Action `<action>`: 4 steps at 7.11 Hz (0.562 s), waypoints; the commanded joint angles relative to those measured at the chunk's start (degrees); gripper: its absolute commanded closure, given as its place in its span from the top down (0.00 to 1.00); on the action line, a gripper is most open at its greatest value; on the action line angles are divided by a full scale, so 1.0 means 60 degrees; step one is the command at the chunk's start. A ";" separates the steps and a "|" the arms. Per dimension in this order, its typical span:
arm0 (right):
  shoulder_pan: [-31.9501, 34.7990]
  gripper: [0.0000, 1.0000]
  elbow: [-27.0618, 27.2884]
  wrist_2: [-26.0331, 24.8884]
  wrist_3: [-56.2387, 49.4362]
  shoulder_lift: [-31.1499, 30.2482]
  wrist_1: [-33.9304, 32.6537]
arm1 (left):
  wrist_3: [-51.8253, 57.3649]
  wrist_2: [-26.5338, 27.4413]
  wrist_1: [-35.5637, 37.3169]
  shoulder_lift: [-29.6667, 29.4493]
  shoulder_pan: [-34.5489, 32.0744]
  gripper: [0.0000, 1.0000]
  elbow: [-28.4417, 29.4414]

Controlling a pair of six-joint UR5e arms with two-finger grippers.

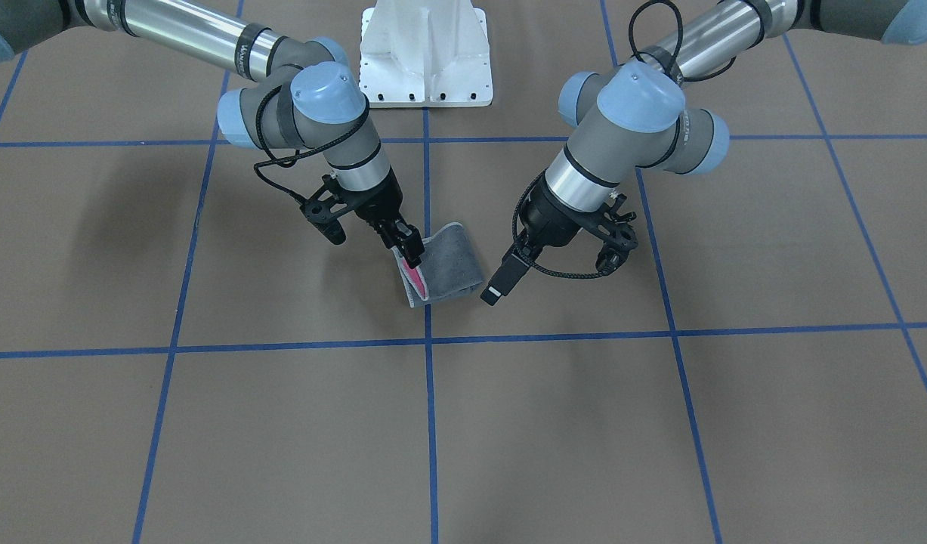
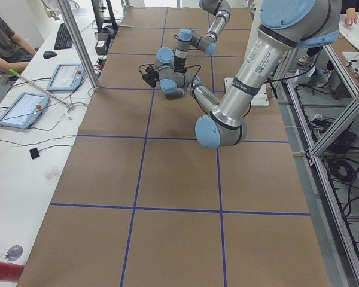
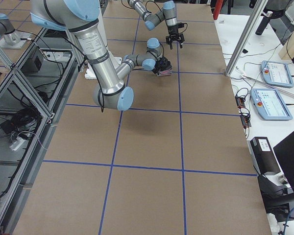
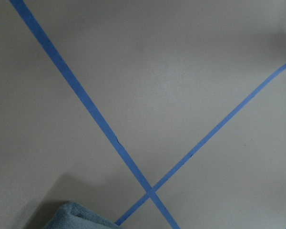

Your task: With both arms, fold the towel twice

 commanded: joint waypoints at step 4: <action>-0.0036 0.49 -0.0017 -0.0057 -0.0135 -0.0010 -0.0034 | 0.0000 0.0000 0.0000 0.0000 0.0007 1.00 0.0007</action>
